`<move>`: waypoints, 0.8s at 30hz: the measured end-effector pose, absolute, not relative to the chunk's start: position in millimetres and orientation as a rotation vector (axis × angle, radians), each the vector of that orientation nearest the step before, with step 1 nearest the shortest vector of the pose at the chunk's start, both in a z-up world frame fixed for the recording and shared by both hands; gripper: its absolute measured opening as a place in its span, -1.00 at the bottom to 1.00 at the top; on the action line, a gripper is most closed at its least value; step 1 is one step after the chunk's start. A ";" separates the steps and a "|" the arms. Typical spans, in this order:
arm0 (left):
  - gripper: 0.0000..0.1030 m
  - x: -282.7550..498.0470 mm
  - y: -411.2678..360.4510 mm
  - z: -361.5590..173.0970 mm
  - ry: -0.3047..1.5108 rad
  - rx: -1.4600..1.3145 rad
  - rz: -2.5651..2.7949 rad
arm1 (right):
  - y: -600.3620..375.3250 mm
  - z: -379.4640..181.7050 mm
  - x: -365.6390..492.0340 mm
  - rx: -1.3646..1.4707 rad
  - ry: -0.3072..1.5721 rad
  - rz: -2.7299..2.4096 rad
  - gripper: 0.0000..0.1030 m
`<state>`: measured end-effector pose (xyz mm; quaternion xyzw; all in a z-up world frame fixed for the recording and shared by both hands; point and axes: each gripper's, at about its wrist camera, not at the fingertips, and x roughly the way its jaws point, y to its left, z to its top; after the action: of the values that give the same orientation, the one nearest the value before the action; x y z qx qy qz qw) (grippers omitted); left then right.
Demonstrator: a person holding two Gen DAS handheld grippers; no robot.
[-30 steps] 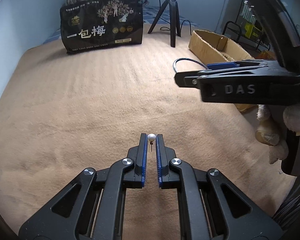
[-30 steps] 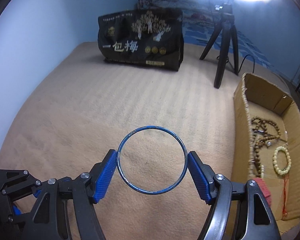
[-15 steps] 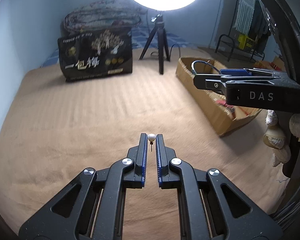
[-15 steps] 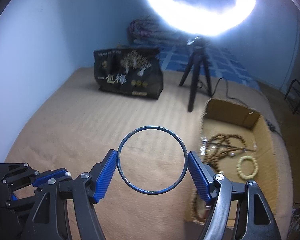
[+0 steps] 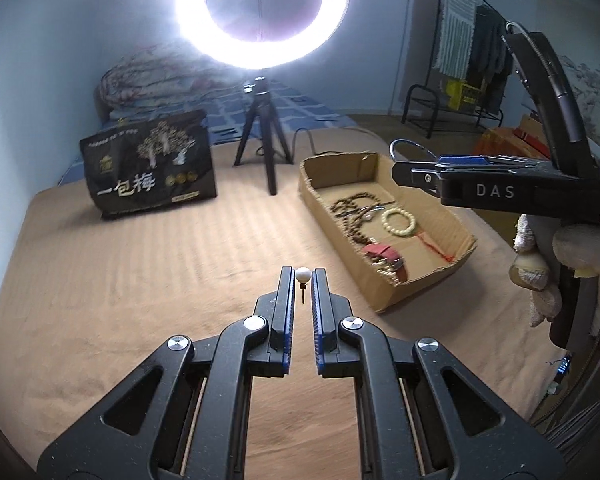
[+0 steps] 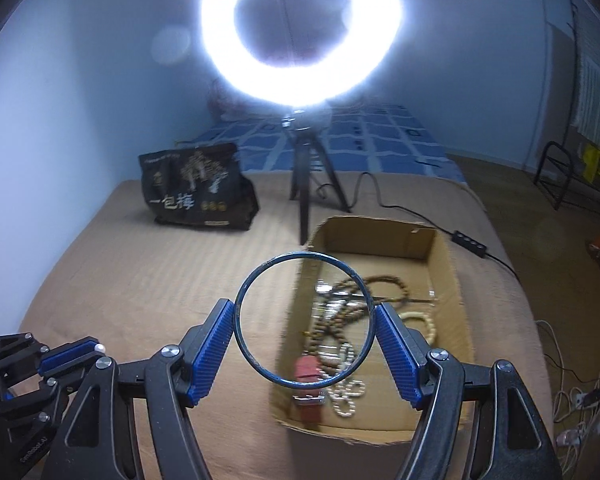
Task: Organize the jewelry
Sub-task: 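Lift and carry the earring with the left tool while the right tool carries the bangle to the box, then lower and open the left tool in the box while the right tool releases the bangle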
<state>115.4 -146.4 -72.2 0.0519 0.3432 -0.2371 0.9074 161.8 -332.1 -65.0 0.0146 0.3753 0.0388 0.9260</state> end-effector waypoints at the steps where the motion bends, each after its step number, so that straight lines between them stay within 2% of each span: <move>1: -0.87 114.3 -150.4 -70.7 0.703 0.112 -0.495 | -336.3 -63.7 160.6 0.032 0.768 0.073 0.42; 24: -0.87 113.9 -232.9 -50.8 0.612 0.165 -0.587 | -410.1 -64.6 157.7 0.088 0.759 -0.023 0.42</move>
<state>113.9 -232.9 -50.8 0.0801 0.2967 -0.2846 0.9081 157.7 -410.1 -64.6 0.0431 0.3704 -0.0112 0.9278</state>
